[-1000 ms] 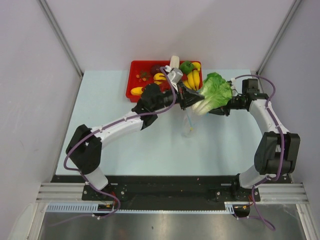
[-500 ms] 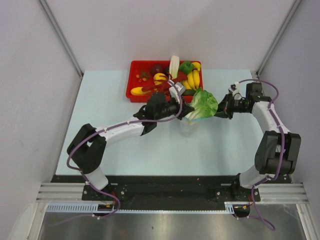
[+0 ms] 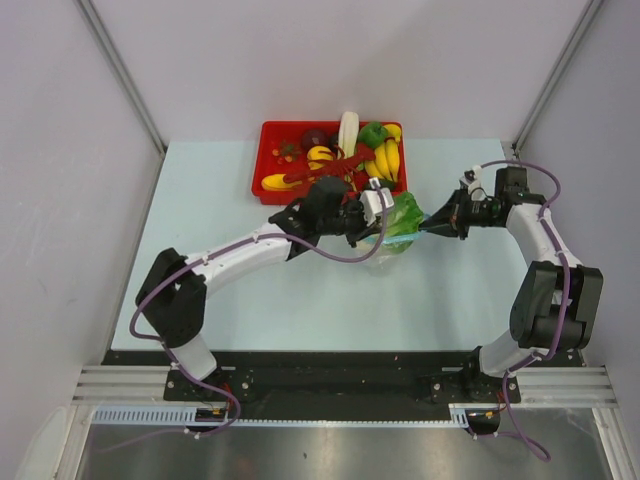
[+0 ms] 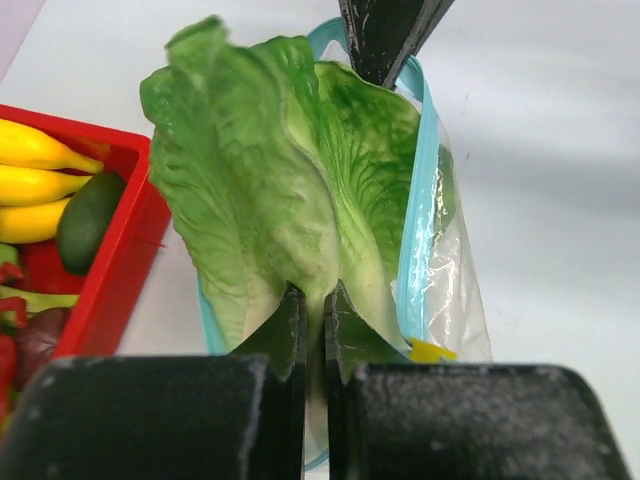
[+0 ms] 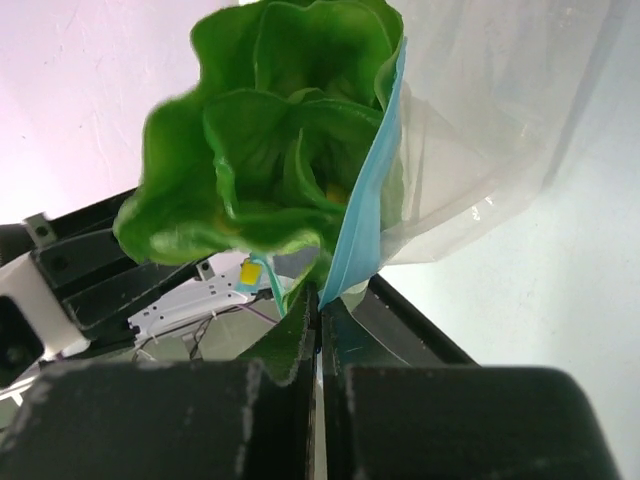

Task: Place the food in the zip-top bag and seal the zipper
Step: Place the fake vegetable in the zipper food storage bag.

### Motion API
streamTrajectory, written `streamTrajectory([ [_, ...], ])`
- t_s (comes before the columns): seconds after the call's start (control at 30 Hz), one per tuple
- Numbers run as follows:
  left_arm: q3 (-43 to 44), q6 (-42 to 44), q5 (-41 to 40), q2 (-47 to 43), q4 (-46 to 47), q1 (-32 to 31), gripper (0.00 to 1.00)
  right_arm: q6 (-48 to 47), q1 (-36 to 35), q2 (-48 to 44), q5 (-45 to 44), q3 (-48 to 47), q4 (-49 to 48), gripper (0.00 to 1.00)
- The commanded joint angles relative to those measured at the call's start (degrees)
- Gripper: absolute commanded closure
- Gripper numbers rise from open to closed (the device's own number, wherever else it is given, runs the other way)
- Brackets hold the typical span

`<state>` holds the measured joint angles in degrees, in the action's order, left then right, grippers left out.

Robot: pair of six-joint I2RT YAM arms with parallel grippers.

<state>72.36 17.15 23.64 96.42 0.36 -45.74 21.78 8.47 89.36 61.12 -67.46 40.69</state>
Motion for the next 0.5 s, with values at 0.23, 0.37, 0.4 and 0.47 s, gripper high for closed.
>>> streamTrajectory([
  [0.23, 3.51, 24.49, -0.35, 1.15, -24.10, -6.47, 1.00, -3.76, 0.41, -2.53, 2.69, -0.83, -0.87, 1.00],
  [0.37, -3.10, 33.64, -0.61, -1.94, -22.42, -6.47, 1.00, -4.38, 0.14, -2.96, 2.42, -0.83, -0.96, 1.00],
  [0.4, -2.06, 35.31, -0.78, -0.63, -23.38, -6.47, 1.00, -4.47, -0.03, -3.40, 2.60, -0.83, -1.05, 1.00],
  [0.47, 1.10, 35.94, -0.96, 1.65, -28.01, -6.47, 1.00, -4.47, -0.73, -4.19, 3.04, -0.83, -1.22, 1.00],
])
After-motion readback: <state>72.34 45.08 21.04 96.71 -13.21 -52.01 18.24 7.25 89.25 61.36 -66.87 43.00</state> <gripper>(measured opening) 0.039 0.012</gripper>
